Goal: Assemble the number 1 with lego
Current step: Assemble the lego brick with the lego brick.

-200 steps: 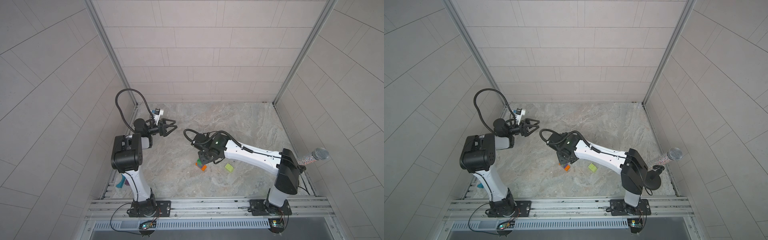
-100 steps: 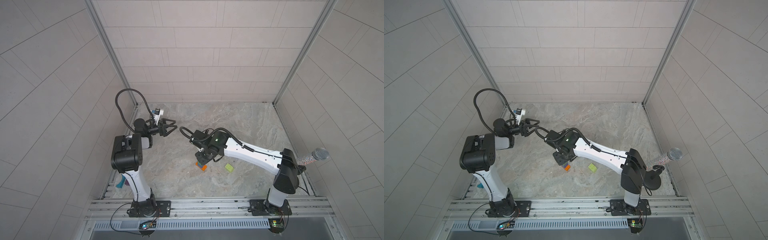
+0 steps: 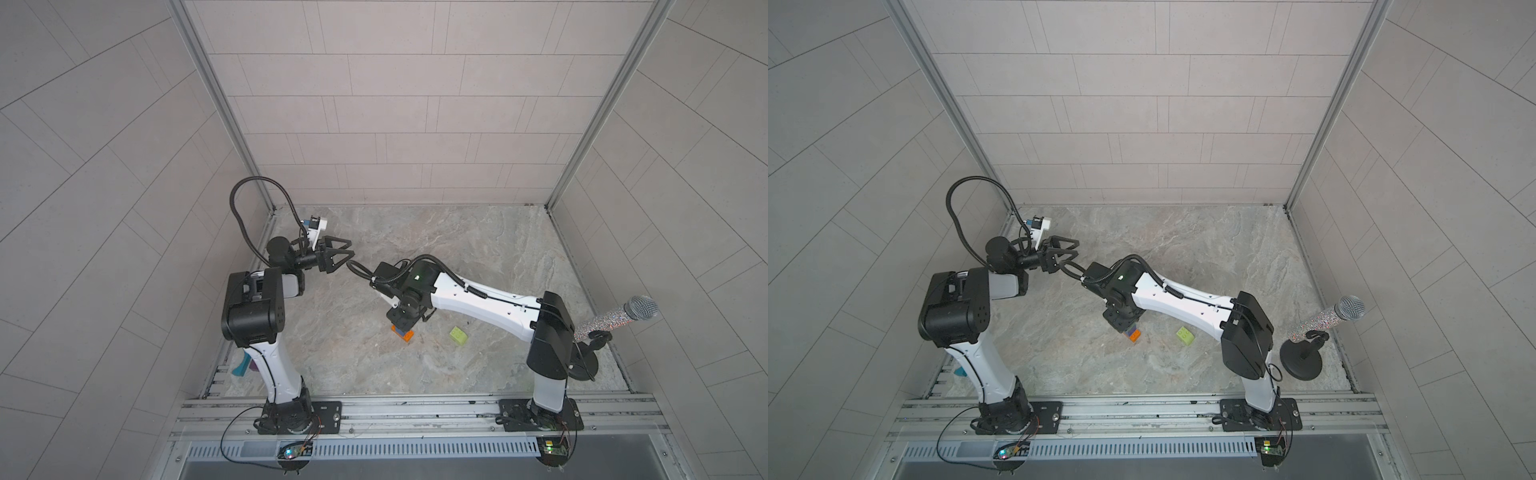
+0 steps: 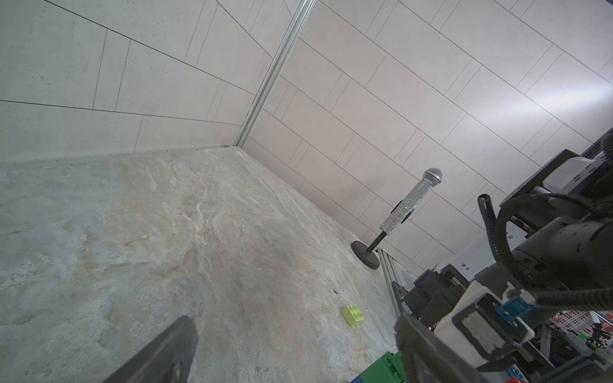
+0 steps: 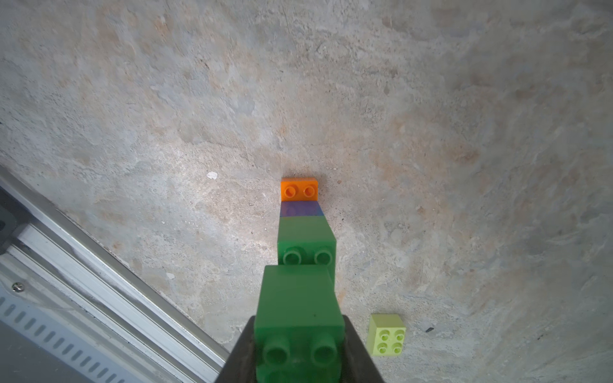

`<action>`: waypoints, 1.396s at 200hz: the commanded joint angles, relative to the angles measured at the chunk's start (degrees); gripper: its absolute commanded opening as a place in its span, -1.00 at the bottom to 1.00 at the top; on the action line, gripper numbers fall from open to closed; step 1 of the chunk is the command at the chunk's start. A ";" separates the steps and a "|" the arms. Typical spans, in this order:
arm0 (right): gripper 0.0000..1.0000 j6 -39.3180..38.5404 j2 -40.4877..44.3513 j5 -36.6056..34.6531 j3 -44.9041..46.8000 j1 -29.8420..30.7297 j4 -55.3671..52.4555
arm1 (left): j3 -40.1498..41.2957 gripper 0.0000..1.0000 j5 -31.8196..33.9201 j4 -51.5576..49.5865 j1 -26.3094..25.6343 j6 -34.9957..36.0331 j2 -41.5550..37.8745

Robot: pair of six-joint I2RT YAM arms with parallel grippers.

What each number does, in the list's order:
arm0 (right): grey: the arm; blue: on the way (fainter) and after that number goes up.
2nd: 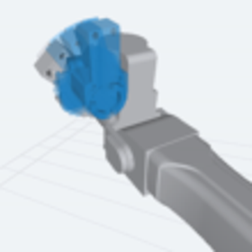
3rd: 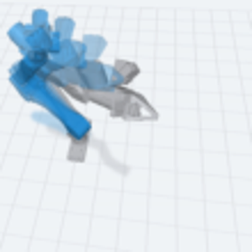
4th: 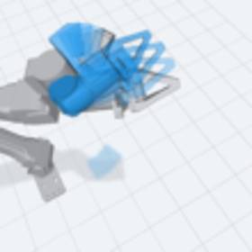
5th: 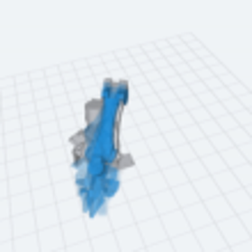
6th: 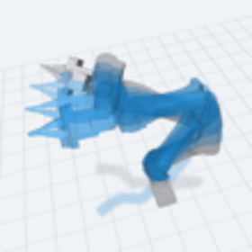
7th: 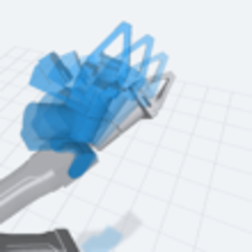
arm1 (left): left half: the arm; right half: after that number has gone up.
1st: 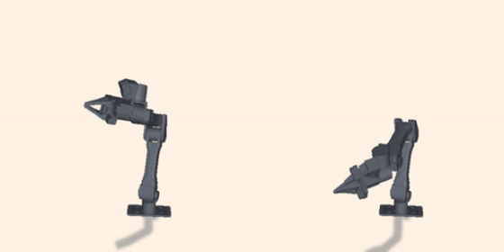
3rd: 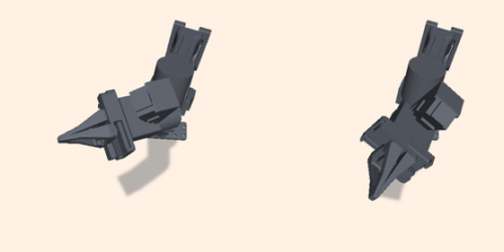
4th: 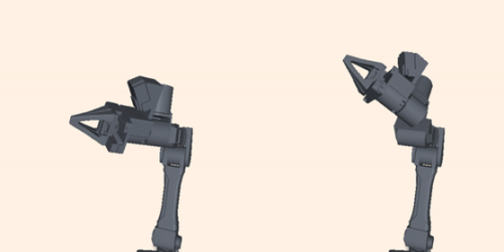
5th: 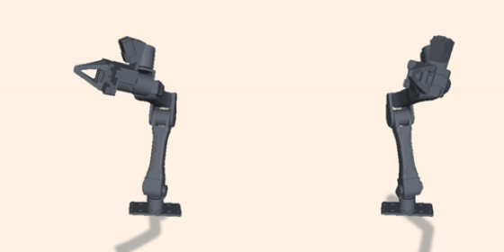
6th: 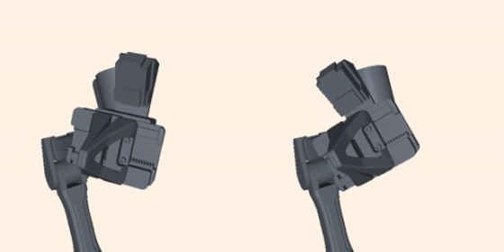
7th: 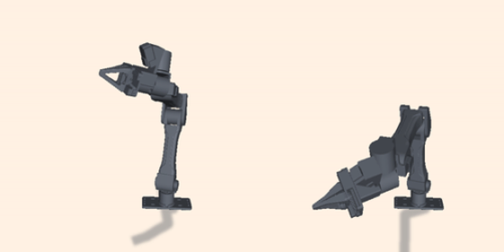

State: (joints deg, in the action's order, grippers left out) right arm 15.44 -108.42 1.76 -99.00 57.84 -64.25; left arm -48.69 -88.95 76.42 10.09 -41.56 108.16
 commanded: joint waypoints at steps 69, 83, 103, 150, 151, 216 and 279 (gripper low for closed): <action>-0.86 -1.91 0.21 -1.84 -1.82 -0.36 -0.23 | -1.16 1.00 -2.19 1.80 -0.18 0.34 -0.67; -0.86 -2.08 -0.53 -1.76 -2.21 -0.36 -0.84 | -1.20 1.00 -2.22 1.78 -0.15 0.34 -0.67; -0.86 -2.01 -1.26 -1.71 -2.42 -0.36 -0.88 | -1.23 1.00 -2.20 1.80 -0.14 0.34 -0.67; -0.85 -2.26 -1.68 -2.02 -1.72 -0.45 -0.17 | -1.28 1.00 -2.37 1.80 -0.07 0.34 -0.76; -0.85 -2.26 -1.69 -2.02 -1.72 -0.45 -0.17 | -1.30 1.00 -2.33 1.80 -0.07 0.34 -0.76; -0.83 -0.41 -1.79 -1.67 0.59 -0.71 1.61 | -1.16 1.00 -2.37 1.80 -0.16 0.34 -0.89; -0.83 1.17 -3.19 5.31 2.19 -2.73 1.70 | -1.54 1.00 -2.55 1.85 0.02 -1.32 -0.61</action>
State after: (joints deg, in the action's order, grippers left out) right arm 15.49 -109.58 3.46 -99.02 56.07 -61.89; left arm -48.69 -88.95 76.42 10.09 -41.63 108.16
